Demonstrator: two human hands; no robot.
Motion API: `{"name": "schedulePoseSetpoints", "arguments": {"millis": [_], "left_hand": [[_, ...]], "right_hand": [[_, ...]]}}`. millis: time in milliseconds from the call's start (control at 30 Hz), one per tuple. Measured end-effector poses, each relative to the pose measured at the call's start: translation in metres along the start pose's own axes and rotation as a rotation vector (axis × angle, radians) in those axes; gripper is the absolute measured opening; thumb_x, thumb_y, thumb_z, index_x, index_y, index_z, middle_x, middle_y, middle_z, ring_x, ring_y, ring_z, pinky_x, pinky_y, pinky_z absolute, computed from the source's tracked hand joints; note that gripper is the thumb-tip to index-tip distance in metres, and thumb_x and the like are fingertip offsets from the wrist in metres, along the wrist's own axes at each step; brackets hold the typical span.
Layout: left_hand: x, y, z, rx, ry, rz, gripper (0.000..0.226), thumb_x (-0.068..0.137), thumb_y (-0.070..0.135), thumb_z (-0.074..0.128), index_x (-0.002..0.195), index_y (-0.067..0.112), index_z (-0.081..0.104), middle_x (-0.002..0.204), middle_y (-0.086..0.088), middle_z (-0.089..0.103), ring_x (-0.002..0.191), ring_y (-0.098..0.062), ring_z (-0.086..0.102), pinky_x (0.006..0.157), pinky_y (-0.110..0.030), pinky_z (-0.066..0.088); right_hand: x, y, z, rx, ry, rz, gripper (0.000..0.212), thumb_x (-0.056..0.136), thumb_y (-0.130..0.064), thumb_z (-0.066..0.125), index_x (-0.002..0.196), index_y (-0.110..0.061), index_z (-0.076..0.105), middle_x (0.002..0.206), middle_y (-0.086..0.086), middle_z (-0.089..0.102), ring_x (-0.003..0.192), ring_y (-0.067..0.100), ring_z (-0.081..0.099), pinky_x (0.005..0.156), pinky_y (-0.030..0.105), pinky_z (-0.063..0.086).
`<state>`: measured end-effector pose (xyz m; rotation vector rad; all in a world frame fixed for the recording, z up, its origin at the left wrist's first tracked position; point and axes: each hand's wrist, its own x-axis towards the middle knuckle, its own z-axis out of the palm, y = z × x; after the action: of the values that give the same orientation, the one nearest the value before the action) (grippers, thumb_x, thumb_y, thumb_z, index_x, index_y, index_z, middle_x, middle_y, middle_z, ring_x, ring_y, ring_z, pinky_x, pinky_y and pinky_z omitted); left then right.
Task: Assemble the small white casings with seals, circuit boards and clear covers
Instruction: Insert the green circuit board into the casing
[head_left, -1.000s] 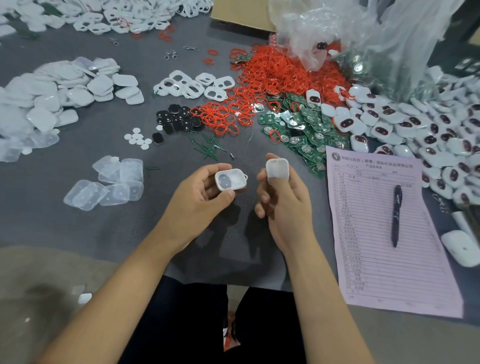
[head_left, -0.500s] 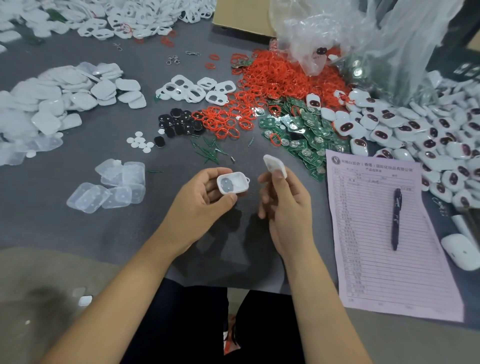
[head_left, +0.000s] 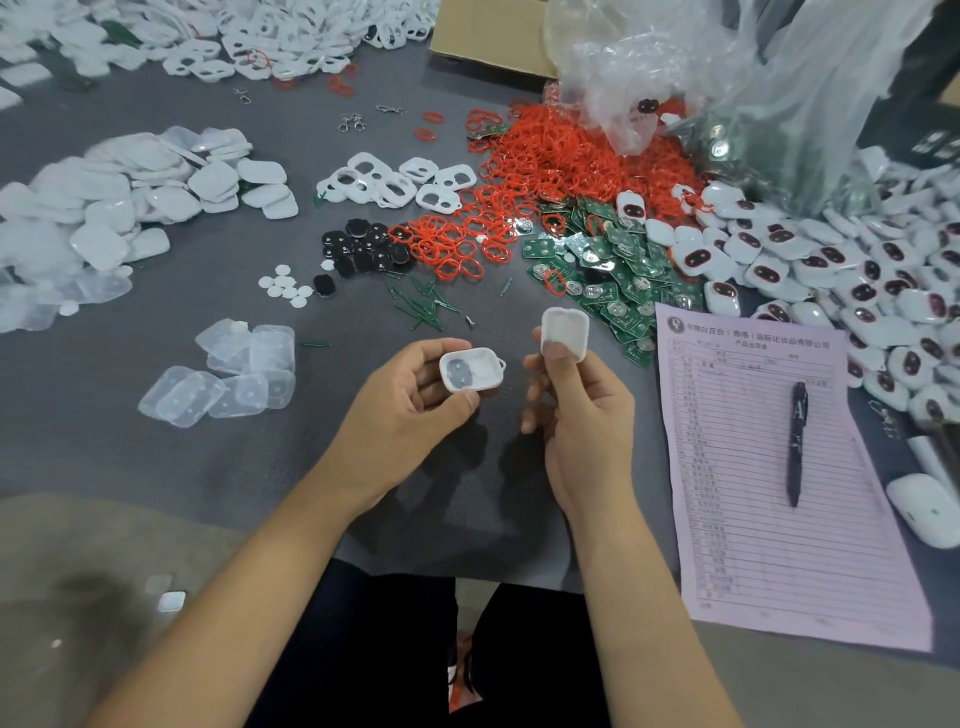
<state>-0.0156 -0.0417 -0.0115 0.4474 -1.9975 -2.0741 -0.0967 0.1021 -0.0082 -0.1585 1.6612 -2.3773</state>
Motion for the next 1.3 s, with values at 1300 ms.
{"name": "schedulePoseSetpoints", "arguments": {"millis": [1300], "left_hand": [[-0.0009,-0.0007,-0.0003,-0.035,-0.018,0.001,0.044,0.093,-0.013,0.064,0.131,0.008,0.059,0.123,-0.003,0.074,0.114,-0.013,0.071,0.097,-0.023,0.055]], "right_hand": [[-0.0022,0.0026,-0.0014,-0.101,0.03,-0.133,0.012,0.1,-0.029,0.062,0.091,-0.025,0.069,0.069,-0.002,0.059,0.052,0.01,0.049,0.041,0.024,0.04]]}}
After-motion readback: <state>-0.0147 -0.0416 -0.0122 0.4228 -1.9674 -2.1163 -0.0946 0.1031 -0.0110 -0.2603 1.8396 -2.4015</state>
